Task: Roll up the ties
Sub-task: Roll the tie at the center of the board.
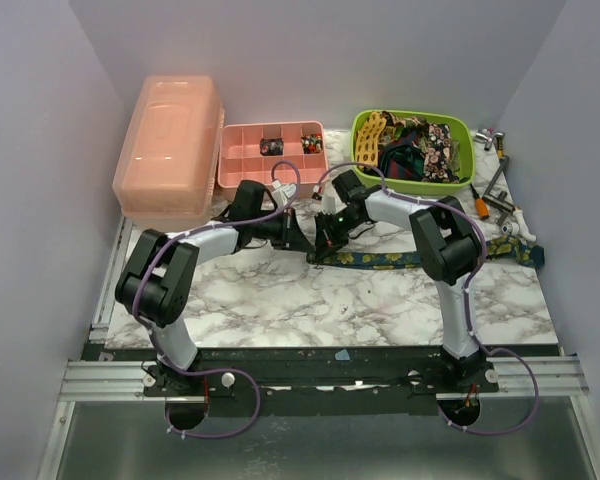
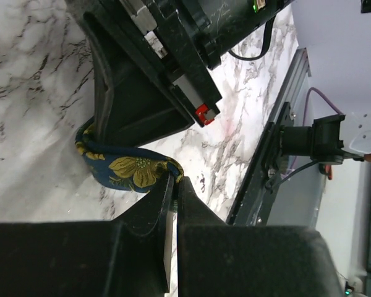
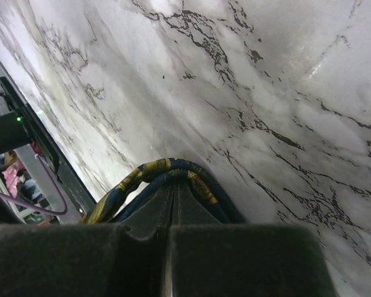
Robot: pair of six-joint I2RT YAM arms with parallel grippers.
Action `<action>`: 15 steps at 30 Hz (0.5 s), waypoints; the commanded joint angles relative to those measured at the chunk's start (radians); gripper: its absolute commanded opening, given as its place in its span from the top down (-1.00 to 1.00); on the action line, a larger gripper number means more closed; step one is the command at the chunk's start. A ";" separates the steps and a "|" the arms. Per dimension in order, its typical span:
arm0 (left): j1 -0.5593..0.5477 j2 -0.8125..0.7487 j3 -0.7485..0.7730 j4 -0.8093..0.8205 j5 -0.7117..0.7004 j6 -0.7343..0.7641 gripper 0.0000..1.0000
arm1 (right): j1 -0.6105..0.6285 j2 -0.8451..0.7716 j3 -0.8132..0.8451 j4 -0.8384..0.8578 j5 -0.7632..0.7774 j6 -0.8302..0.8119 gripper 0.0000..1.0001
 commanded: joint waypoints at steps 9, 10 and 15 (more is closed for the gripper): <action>0.041 0.014 0.006 0.033 0.046 -0.093 1.00 | -0.037 -0.080 -0.001 -0.154 0.101 -0.212 0.58; 0.041 0.015 0.006 0.038 0.051 -0.098 1.00 | -0.049 -0.089 -0.007 -0.179 0.110 -0.226 0.53; 0.030 0.049 0.039 0.040 0.055 -0.102 1.00 | -0.117 -0.119 -0.018 -0.292 0.067 -0.295 0.24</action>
